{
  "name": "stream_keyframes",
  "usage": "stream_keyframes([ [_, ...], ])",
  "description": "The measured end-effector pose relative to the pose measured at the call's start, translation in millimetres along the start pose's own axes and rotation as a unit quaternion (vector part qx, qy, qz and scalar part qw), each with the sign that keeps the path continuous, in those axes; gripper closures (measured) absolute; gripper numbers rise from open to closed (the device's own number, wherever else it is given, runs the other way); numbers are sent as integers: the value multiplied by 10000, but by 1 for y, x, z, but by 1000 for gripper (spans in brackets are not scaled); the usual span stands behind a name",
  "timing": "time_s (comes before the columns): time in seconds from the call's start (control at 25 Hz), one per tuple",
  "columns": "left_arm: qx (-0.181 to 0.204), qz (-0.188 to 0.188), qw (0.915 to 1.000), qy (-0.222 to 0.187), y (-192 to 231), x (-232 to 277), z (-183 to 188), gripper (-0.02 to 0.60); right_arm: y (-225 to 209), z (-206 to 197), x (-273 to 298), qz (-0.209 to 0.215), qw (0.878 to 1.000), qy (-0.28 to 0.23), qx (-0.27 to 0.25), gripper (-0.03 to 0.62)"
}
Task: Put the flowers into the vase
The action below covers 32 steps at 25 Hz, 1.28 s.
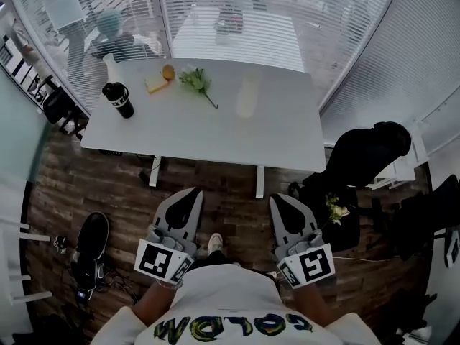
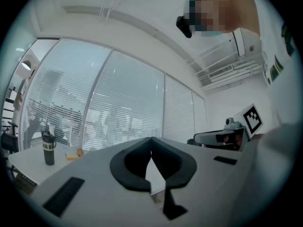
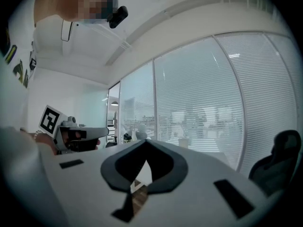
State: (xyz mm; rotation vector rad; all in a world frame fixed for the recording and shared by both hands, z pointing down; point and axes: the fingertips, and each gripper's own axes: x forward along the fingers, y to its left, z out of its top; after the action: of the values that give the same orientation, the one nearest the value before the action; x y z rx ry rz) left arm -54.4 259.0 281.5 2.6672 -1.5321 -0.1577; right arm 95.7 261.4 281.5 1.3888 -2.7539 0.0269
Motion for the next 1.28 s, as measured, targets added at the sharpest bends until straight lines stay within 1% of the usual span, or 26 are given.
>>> stream_keyframes([
  [0.36, -23, -162, 9999, 38, 60, 29, -2, 567, 1, -1, 69, -92, 9999, 77, -15, 584],
  [0.48, -52, -132, 9999, 45, 72, 36, -4, 568, -1, -2, 82, -41, 9999, 94, -20, 585],
  [0.72, -73, -123, 9999, 90, 87, 60, -7, 568, -19, -6, 108, -51, 9999, 143, 8, 583],
  [1.0, -38, 29, 10000, 26, 112, 105, -5, 568, -56, -6, 143, -31, 9999, 102, 19, 585],
  [1.28, -26, 50, 10000, 31, 123, 177, -11, 568, -119, -8, 184, 9, 10000, 77, 38, 585],
])
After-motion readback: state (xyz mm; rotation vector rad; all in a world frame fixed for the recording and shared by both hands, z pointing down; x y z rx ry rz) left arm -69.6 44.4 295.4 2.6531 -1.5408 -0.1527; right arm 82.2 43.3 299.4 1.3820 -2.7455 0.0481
